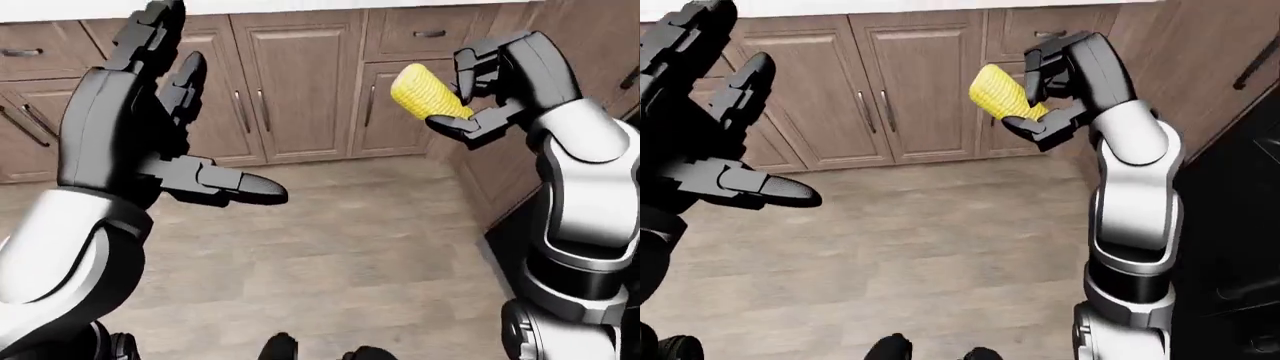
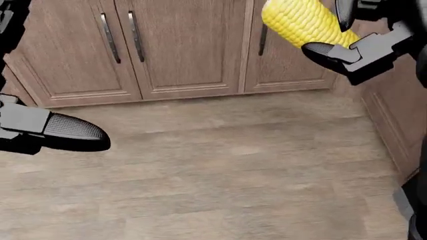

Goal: Pick the corn from the oven and place it on the plate on the counter.

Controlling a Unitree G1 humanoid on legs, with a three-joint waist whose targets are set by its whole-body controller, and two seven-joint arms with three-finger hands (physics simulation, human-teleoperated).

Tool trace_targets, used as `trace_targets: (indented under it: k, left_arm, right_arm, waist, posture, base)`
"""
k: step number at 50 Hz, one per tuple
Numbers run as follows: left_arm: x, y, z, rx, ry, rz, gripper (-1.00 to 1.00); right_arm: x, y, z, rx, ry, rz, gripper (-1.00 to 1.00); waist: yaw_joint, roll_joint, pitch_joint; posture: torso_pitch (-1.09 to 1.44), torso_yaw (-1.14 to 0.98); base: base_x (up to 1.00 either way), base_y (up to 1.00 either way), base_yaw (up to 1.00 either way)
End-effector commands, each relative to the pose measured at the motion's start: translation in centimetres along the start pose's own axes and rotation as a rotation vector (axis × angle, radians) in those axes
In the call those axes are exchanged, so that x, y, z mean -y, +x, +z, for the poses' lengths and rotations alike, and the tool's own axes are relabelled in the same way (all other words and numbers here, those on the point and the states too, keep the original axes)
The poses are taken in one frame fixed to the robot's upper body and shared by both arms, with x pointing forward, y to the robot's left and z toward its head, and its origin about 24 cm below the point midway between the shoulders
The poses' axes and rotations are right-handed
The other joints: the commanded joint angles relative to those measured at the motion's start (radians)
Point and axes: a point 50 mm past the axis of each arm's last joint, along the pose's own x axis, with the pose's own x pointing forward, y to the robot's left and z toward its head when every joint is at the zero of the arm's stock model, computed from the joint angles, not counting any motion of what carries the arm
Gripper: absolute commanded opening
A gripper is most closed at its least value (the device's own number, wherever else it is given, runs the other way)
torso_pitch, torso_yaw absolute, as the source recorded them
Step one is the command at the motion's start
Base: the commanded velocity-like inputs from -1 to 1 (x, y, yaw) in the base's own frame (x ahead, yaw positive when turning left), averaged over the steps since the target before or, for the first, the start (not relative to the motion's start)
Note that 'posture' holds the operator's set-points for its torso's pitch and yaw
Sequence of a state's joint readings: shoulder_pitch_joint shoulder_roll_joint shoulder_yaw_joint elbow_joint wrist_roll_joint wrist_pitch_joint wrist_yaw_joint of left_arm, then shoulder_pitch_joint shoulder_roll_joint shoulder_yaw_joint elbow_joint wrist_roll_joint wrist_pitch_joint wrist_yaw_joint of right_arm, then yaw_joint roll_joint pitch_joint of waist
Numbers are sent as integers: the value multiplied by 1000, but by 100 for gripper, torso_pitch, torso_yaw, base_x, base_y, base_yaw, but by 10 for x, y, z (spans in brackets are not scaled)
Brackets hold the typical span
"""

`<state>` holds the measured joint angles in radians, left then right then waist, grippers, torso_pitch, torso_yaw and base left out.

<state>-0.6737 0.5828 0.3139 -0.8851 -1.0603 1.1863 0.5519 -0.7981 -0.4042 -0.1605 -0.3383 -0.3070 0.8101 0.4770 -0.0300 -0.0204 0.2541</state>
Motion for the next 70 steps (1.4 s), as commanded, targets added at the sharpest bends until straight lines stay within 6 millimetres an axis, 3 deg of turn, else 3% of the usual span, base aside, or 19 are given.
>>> trace_targets:
  k: [1, 5, 6, 7, 18, 21, 22, 23, 24, 28, 32, 35, 46, 50, 52, 53, 54, 58, 70]
  left_arm:
    - [-3, -2, 14, 95, -3, 27, 100]
    - [-3, -4, 15, 96, -3, 27, 100]
    - [-3, -4, 14, 95, -4, 27, 100]
    - [-3, -4, 14, 95, -4, 28, 100]
    - [-2, -3, 15, 96, -1, 26, 100]
    - [-2, -4, 16, 95, 1, 26, 100]
    - [-2, -4, 17, 96, 1, 27, 100]
    - [-2, -4, 17, 96, 1, 27, 100]
    - [-2, -4, 17, 95, 2, 27, 100]
    - [-2, -4, 17, 95, 2, 26, 100]
    - [-2, -3, 15, 94, 1, 27, 100]
    - [-2, -3, 15, 94, 2, 26, 100]
    - [-3, -3, 14, 95, 1, 27, 100]
    - [-2, -2, 14, 95, 2, 25, 100]
    - [-2, -2, 14, 95, 3, 24, 100]
    - [-2, -2, 15, 96, 4, 24, 100]
    - [-2, -3, 16, 96, 4, 24, 100]
    - [-3, -2, 18, 99, 5, 25, 100]
    - [-5, -4, 17, 98, 1, 31, 100]
  right_arm:
    - [11, -6, 22, 106, -30, -55, -99]
    - [12, -7, 23, 107, -27, -58, -99]
    - [11, -8, 23, 104, -27, -59, -100]
    - [12, -8, 22, 103, -26, -59, -99]
    - [15, -9, 23, 105, -25, -65, -100]
    - [15, -9, 22, 104, -26, -65, -99]
    - [15, -9, 23, 105, -27, -65, -99]
    - [15, -9, 23, 107, -27, -65, -98]
    - [15, -10, 23, 107, -29, -65, -98]
    - [15, -9, 22, 103, -26, -65, -99]
    - [15, -10, 22, 103, -26, -65, -99]
    - [16, -10, 23, 103, -27, -65, -99]
    - [16, -12, 20, 102, -25, -66, -99]
    - [18, -13, 21, 105, -24, -69, -99]
    - [19, -13, 21, 106, -24, -69, -98]
    - [19, -14, 21, 106, -24, -69, -98]
    - [20, -14, 22, 107, -24, -70, -98]
    - [19, -14, 24, 112, -30, -68, -98]
    - [16, -13, 27, 120, -31, -60, -98]
  waist:
    - [-2, 5, -33]
    - [11, 50, -36]
    - [15, 79, -39]
    - [18, 142, -42]
    - [2, 53, -39]
    - [7, -8, -48]
    - [6, -60, -53]
    - [10, 2, -39]
    - [15, -24, -30]
    - [17, -9, -22]
    - [1, 56, 2]
    - [-1, 126, -16]
    - [-30, 80, -26]
    - [-25, 14, -27]
    - [-23, -81, -51]
    - [-19, -20, -44]
    - [-10, -42, -36]
    - [-18, -32, -21]
    - [-4, -12, -49]
  posture:
    - [48, 0]
    - [48, 0]
    - [48, 0]
    - [48, 0]
    - [48, 0]
    - [48, 0]
    - [48, 0]
    - [48, 0]
    - [48, 0]
    - [48, 0]
    - [48, 0]
    - [48, 0]
    - [48, 0]
    - [48, 0]
    - [48, 0]
    - [48, 0]
    - [48, 0]
    - [48, 0]
    - [48, 0]
  base:
    - [34, -2, 0]
    - [22, -4, 0]
    - [21, -16, 0]
    - [21, -17, 0]
    - [21, -26, 0]
    - [20, -29, 0]
    - [20, -30, 0]
    - [20, -23, 0]
    - [20, -20, 0]
    - [20, -15, 0]
    - [20, -34, 0]
    - [20, -36, 0]
    - [14, -60, 0]
    - [0, -73, 0]
    - [0, -58, 0]
    - [0, -45, 0]
    - [0, -38, 0]
    - [0, -6, 0]
    - [0, 0, 0]
